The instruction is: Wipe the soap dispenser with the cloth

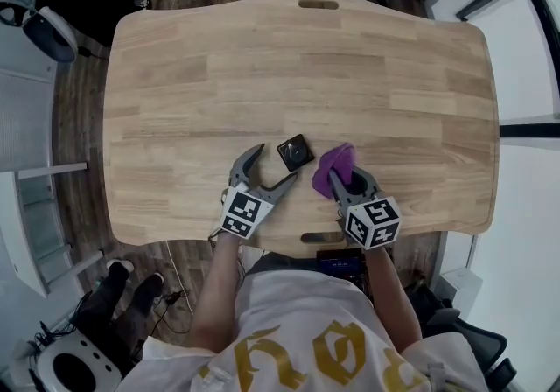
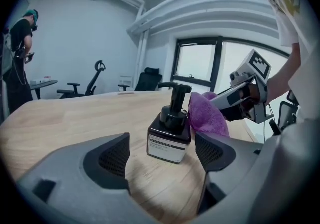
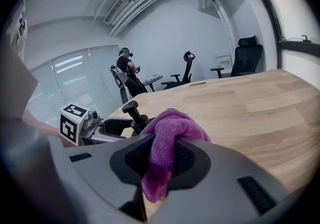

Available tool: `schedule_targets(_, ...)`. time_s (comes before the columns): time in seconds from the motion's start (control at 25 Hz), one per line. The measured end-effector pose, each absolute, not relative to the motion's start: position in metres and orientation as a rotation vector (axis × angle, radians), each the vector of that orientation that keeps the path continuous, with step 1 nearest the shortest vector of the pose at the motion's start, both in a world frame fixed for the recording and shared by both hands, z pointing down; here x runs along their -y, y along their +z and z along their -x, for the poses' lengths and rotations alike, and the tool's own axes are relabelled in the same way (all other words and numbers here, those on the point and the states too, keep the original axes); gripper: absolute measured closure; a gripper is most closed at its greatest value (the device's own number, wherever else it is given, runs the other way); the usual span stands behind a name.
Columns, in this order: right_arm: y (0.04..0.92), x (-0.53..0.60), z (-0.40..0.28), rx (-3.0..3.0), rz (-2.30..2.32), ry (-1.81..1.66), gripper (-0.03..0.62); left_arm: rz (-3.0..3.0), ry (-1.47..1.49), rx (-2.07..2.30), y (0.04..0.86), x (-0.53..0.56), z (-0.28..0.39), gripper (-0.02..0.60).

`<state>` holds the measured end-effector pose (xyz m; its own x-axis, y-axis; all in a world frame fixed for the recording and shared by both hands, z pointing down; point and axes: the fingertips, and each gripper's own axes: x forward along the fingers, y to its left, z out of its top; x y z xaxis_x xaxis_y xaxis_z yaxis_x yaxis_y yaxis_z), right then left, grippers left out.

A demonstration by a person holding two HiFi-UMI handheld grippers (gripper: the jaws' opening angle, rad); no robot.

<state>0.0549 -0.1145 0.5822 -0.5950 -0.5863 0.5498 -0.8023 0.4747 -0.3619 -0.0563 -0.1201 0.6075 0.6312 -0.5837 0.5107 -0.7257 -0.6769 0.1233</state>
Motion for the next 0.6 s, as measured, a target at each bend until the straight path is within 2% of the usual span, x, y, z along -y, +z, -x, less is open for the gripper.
schedule_targets(0.6, 0.6, 0.124, -0.054, 2.35, -1.13, 0.902, 0.533, -2.727, 0.805, 0.938, 0.625, 0.129, 0.026, 0.189)
